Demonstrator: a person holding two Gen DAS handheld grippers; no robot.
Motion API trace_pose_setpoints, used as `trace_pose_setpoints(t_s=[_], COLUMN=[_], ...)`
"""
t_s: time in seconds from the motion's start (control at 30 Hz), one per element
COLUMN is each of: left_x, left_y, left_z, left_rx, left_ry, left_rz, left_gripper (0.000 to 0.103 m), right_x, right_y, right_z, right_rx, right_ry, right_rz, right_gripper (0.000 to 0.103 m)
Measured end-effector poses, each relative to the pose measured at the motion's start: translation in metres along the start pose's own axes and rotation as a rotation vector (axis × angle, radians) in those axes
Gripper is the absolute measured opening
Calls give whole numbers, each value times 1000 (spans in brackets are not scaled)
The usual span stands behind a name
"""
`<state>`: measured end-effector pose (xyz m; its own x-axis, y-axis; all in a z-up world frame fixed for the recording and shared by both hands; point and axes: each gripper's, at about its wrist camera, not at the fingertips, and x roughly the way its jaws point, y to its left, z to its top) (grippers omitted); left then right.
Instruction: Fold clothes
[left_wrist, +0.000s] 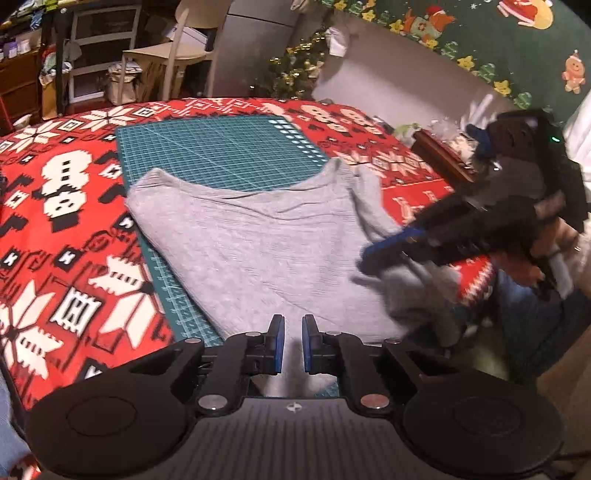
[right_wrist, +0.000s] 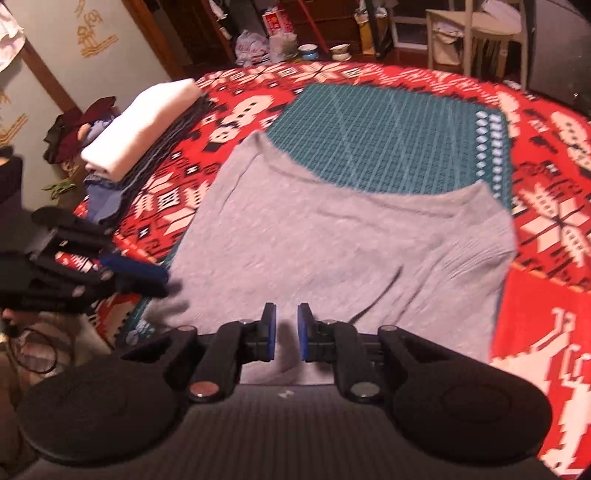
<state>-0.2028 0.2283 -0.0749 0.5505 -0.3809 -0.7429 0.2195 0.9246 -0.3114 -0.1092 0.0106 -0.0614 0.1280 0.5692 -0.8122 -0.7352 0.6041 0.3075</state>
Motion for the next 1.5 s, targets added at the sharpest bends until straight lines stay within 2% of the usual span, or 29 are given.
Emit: trace_pose_setpoints(t_s=[0.17,0.37,0.5,0.67,0.83,1.13,1.37,1.43,1.5], left_x=[7,-2,-5,-5,-2,-2,-1,-1,0], left_y=[8,-6,-12,-20,-30,-32,-29,-29,-28], left_z=[-12,-17,-11,-2,-2,-8,-10,-11,-11], left_rx=[-17,21,26,25,45,44,36,36,31], left_ry=[40,52,37,12,23,46,58,61,65], left_rz=[14,-3,-34,-75,-89,-91,-90,-89,-85], left_gripper=[7,7,7,7,7,7,7,7,7], right_x=[10,-10,-41,-78,-83,-76,-67,-65,-64], right_y=[2,-4,-12,-33,-49,-78,-84,-83,-82], right_z=[-12,-23,-19,-23,-44,-77,-84,-85,-84], right_rx=[-7,38,90,159,206,244,254,252,252], right_ry=[47,36,-23,-65,3,78,136,141,153], right_rz=[-9,3,5,-83,-119,-303,-308,-313,-301], right_gripper=[12,14,14,16,21,25,25,20,2])
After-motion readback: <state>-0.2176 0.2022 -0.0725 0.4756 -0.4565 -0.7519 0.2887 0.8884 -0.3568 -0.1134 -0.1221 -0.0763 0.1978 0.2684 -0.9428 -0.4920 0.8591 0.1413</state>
